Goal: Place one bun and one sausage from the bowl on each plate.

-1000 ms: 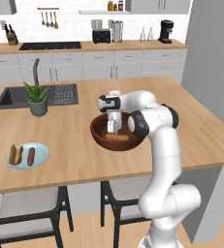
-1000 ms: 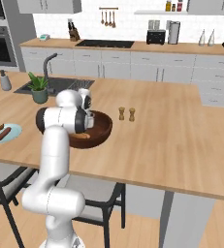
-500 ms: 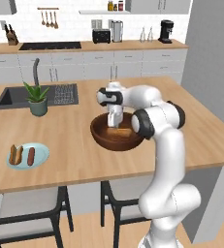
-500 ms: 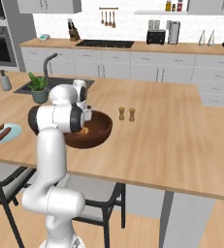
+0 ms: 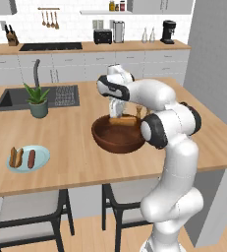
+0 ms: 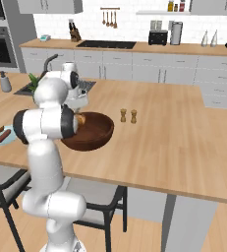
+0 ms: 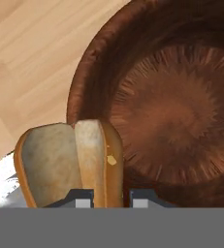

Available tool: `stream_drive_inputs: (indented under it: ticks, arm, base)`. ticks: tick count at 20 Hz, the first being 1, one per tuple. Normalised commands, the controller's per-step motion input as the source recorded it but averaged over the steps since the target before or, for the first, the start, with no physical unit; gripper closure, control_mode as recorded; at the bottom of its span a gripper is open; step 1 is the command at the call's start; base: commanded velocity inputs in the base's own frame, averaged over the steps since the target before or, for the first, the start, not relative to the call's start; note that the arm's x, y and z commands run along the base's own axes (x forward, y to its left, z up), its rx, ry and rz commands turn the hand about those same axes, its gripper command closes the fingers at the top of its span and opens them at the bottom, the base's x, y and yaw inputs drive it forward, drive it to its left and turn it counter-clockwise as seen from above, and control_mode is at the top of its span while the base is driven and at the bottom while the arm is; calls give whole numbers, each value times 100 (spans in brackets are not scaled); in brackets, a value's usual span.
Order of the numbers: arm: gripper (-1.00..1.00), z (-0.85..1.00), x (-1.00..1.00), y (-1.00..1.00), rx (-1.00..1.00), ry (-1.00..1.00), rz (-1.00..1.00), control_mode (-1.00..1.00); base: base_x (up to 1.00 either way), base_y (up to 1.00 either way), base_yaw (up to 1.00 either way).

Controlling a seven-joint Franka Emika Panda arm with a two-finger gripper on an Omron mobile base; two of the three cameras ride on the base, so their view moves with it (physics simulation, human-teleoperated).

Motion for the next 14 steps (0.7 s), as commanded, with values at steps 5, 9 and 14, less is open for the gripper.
stream_drive_inputs:
  ticks: [5, 9, 14]
  arm:
    - [100, 37, -100, -31, 8, -61, -5, -100]
    - [100, 44, -100, -18, 4, -40, -5, -100]
    - [100, 33, -28, -2, -2, -1, -1, -100]
  base:
    - [0, 0, 0]
    - [0, 0, 0]
    - [0, 0, 0]
